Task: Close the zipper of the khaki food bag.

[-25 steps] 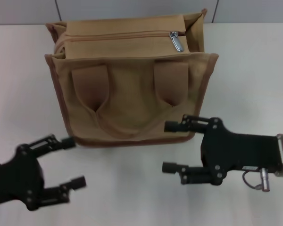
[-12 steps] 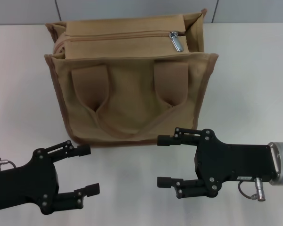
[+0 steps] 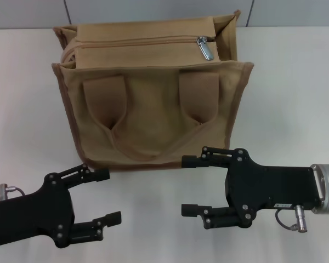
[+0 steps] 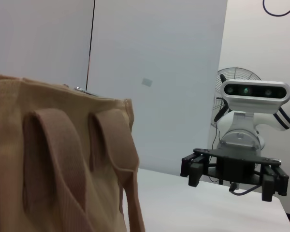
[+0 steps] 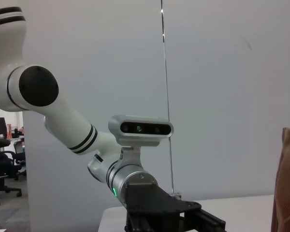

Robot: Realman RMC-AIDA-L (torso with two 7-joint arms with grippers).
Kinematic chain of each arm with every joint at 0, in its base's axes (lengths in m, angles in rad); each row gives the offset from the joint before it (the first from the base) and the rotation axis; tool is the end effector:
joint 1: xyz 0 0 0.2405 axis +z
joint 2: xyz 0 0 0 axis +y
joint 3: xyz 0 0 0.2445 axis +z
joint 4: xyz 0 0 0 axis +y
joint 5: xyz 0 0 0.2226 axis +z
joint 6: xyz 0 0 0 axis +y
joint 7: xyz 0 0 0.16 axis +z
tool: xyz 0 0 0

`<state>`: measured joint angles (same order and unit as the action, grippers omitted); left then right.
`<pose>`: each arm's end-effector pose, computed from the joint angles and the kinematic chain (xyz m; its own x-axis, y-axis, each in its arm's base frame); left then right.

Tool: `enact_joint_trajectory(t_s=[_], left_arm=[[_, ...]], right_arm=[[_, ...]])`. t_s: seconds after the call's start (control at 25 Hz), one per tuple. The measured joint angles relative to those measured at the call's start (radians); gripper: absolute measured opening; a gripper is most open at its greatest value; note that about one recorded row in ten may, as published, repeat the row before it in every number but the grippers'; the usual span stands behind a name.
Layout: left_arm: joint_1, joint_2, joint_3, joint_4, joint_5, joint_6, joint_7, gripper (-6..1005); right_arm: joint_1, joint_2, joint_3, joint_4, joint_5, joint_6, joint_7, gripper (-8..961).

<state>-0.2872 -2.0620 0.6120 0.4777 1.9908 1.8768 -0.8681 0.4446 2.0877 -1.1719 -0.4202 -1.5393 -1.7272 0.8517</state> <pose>-0.2986 0.2220 -0.0139 0.7459 0.1367 0.6519 0.2816 -0.9517 -0.1226 0.2216 0.2605 -0.0663 0.7263 -0.0266 -0.6869 -0.0624 -0.9977 -0.0274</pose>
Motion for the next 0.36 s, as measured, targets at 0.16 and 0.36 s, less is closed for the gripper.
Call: enact_joint_trajectory(t_s=[0.16,0.36], left_arm=[[-0.002,-0.005,0.0,-0.006,0.0,-0.023,0.001,827],[-0.001,-0.006,0.0,-0.008,0.0,-0.034,0.002,827]], right_arm=[[0.003,0.0,0.0,0.005,0.0,0.0,0.0,762],[0.003,0.0,0.005,0.007,0.0,-0.005,-0.001,762]])
